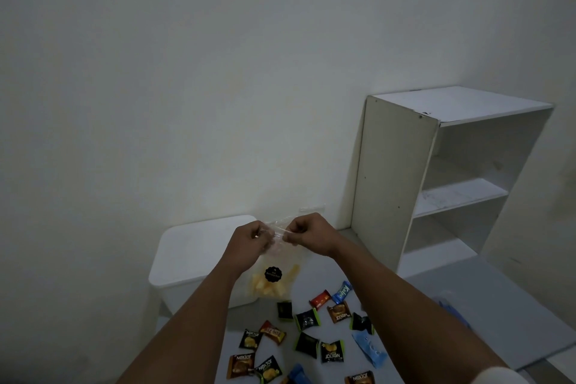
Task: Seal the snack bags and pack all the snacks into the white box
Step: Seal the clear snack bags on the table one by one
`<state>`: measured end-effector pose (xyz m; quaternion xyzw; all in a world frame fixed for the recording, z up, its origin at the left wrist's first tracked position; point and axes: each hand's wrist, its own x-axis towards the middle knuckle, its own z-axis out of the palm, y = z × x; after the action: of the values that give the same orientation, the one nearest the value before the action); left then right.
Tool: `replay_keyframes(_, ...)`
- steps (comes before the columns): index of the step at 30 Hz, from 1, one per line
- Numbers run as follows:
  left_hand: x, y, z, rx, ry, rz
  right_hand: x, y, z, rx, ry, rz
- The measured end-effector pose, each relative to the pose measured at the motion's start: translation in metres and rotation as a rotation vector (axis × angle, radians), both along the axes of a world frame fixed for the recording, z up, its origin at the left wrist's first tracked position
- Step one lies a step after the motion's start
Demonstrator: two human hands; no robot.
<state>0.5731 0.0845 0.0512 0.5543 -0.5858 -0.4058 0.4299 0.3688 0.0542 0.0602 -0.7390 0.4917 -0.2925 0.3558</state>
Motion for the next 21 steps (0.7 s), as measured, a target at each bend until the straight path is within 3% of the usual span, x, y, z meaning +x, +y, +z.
replay_keyframes(21, -0.001, -0.007, 0.006, 0.074, 0.249, 0.100, 0.005, 0.008, 0.004, 0.180, -0.384, -0.081)
